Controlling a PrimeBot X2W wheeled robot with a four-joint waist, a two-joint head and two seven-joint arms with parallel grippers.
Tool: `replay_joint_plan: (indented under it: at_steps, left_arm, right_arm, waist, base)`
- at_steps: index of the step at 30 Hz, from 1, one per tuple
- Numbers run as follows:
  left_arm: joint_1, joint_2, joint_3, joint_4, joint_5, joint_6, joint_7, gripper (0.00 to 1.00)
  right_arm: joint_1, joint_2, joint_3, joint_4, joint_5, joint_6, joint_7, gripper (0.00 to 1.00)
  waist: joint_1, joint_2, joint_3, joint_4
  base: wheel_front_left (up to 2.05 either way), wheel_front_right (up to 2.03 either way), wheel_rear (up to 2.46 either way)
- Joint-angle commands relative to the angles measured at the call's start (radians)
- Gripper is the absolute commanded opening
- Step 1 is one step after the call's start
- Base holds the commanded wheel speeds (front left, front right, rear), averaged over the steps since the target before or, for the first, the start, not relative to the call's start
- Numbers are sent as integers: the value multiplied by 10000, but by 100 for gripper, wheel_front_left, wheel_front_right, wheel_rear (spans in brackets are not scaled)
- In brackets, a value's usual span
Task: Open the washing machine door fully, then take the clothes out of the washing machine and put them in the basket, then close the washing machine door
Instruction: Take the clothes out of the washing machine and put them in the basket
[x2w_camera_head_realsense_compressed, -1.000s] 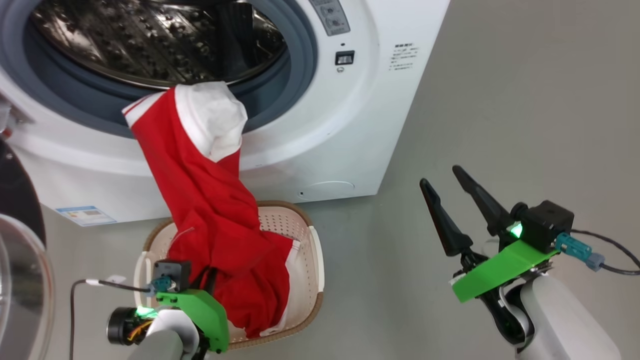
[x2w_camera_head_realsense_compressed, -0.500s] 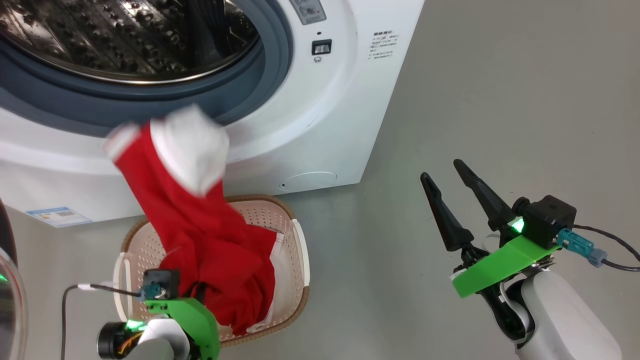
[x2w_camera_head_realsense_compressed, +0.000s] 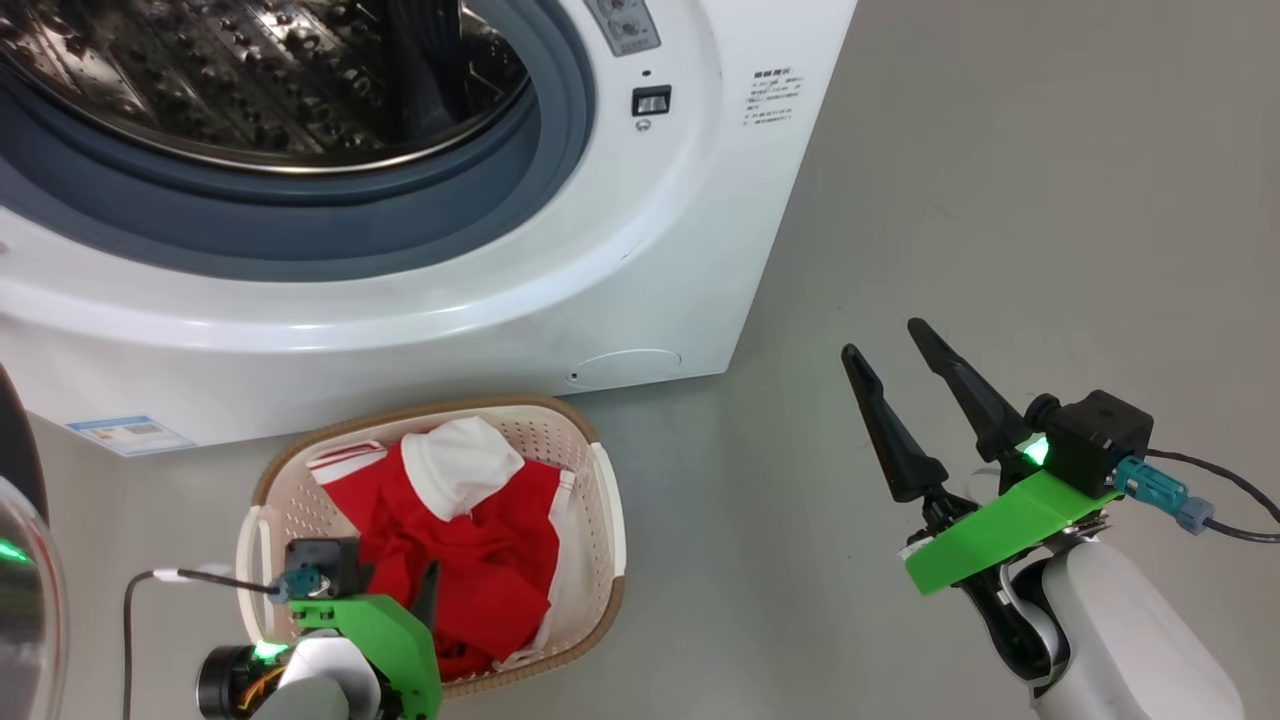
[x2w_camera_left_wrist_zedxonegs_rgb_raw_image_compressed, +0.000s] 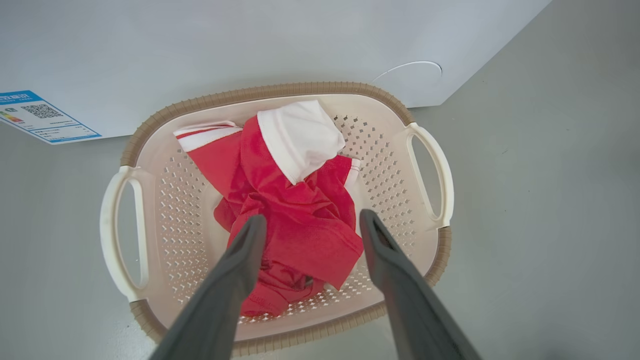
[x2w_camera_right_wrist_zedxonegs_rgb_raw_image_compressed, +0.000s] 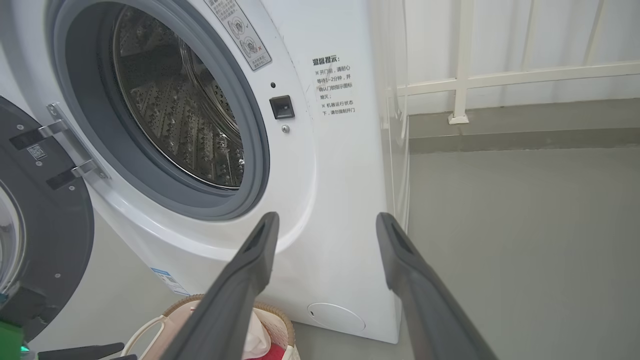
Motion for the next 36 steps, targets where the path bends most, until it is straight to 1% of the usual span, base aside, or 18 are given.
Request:
replay_joint_plan:
  at_steps: [1, 11, 23, 30, 36]
  left_arm:
    - [-225, 279, 181, -28, -42, -34, -168, 100]
    - [-255, 411, 272, -519, -19, -47, -270, 100]
    - [321, 860, 948, -2272, 296, 247, -276, 100]
    - [727, 1070, 1393, -3316, 602, 507, -276, 100]
    - [1189, 1212, 1764, -4506, 918, 751, -277, 100]
  right_arm:
    - [-82, 17, 127, -208, -27, 16, -48, 100]
    - [9, 7, 76, -195, -27, 16, -48, 100]
    - [136, -2, 81, -162, 24, 16, -48, 100]
    - [225, -17, 64, -126, 41, 16, -48, 100]
    - [370, -9, 79, -72, 45, 16, -48, 100]
  waist:
    - [0, -1, -22, 22]
    - [0, -1, -186, 162]
    - [0, -1, -516, 362]
    - [0, -1, -756, 495]
    - [0, -1, -1059, 625]
  base:
    - [0, 0, 0]
    - [0, 0, 0]
    - [0, 0, 0]
    - [0, 0, 0]
    - [0, 0, 0]
